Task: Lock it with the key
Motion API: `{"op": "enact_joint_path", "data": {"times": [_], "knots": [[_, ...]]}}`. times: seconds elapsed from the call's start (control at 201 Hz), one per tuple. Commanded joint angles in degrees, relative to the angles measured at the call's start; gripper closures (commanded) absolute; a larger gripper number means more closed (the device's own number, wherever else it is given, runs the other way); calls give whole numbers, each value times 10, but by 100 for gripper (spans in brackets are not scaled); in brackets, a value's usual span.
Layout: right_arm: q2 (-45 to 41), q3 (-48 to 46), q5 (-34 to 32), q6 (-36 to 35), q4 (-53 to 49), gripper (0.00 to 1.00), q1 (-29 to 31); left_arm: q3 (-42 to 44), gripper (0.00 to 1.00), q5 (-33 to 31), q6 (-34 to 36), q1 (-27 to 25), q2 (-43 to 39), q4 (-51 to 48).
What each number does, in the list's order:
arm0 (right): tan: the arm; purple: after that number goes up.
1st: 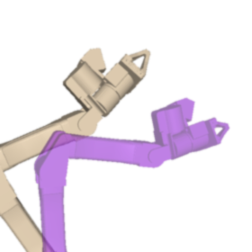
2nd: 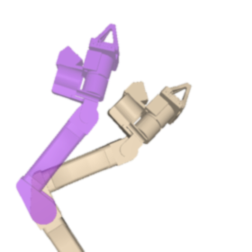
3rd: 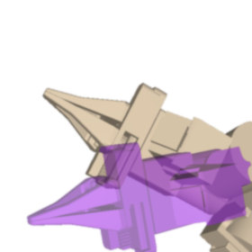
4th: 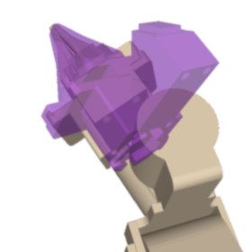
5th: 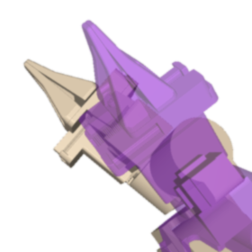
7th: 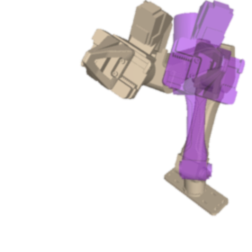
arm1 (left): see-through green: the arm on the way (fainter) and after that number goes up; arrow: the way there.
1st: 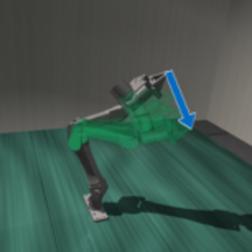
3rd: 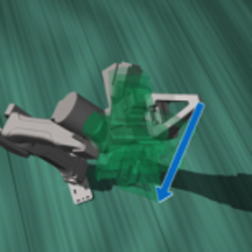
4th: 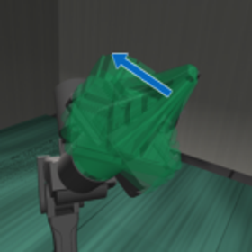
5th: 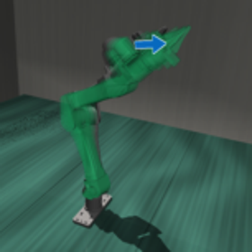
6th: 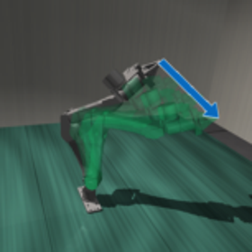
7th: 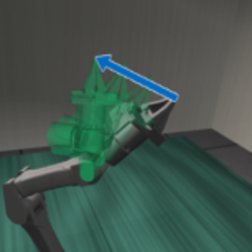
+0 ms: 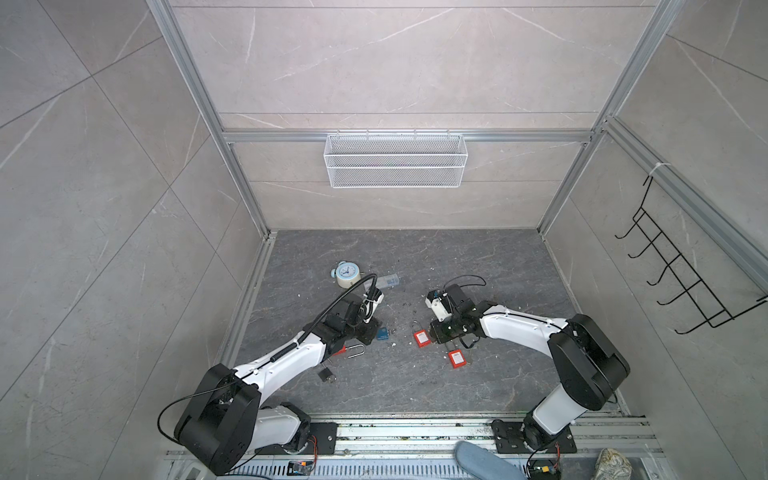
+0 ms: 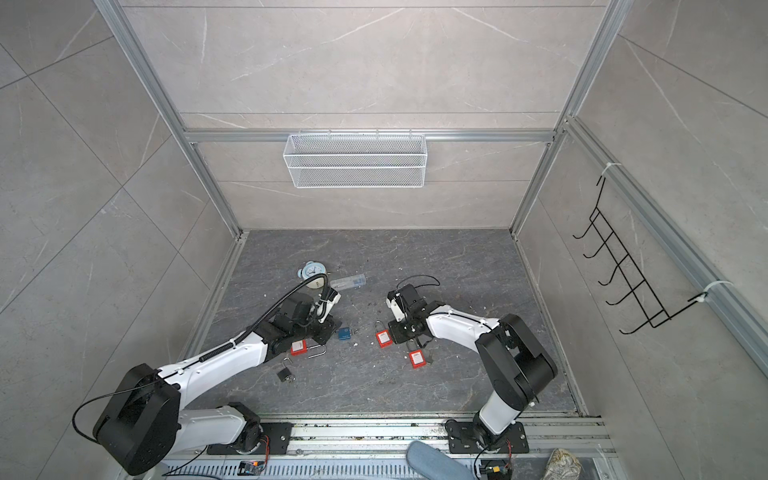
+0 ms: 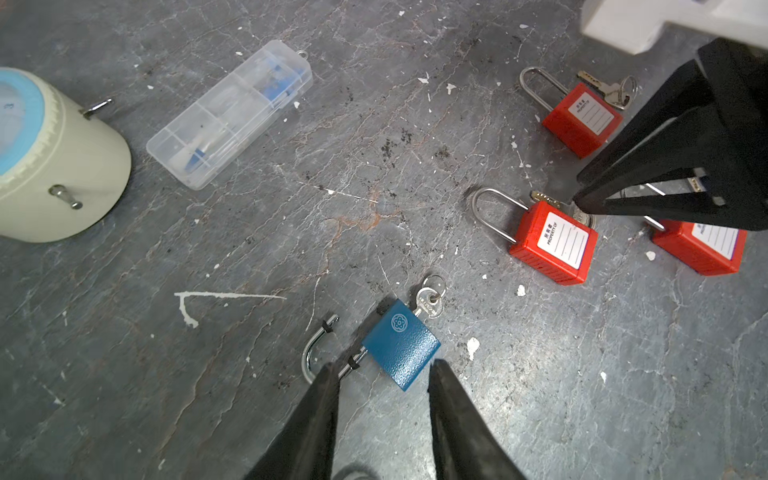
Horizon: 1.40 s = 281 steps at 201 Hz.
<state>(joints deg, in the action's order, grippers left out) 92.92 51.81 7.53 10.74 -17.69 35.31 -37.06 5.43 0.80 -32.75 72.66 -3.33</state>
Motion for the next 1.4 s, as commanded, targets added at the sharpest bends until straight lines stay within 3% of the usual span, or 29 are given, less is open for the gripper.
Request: {"op": "enact_joint_path", "data": {"times": [0.0,0.115,0.204,0.349,0.413,0.523,0.558,0.587,0.712,0.732,0.747,0.767,0.906,1.22,1.394], "knots": [[-58,-3,-50,-15,9,73,10,-8,58,-36,-39,2,-15,-21],[-106,-16,-116,-47,28,64,26,-22,58,-24,-52,1,2,-48],[-139,-29,-159,-104,56,63,42,-31,58,-23,-67,2,15,-57],[-158,-30,-183,-150,92,56,47,-31,58,-25,-77,2,17,-62],[-155,-26,-155,-172,107,56,47,-30,58,-45,-92,3,10,-71],[-138,-8,-30,-220,120,56,47,-31,57,-82,-150,22,-10,-94],[-126,7,17,-240,109,47,47,-31,58,-84,-169,32,-18,-100],[-110,21,39,-249,103,45,48,-30,58,-85,-181,39,-24,-104],[-44,67,45,-291,92,31,72,-20,58,-80,-208,63,-52,-103],[-37,68,43,-298,98,22,76,-18,58,-81,-209,65,-57,-103],[-31,69,40,-304,103,5,79,-17,58,-81,-209,66,-60,-103],[-24,70,37,-310,110,1,83,-15,58,-83,-209,68,-65,-103],[21,83,24,-347,146,0,101,-6,58,-86,-210,81,-97,-110],[151,195,70,-484,43,0,125,1,57,-98,-192,101,-138,-137],[207,251,97,-531,-17,10,125,-4,55,-104,-179,111,-144,-153]]}}
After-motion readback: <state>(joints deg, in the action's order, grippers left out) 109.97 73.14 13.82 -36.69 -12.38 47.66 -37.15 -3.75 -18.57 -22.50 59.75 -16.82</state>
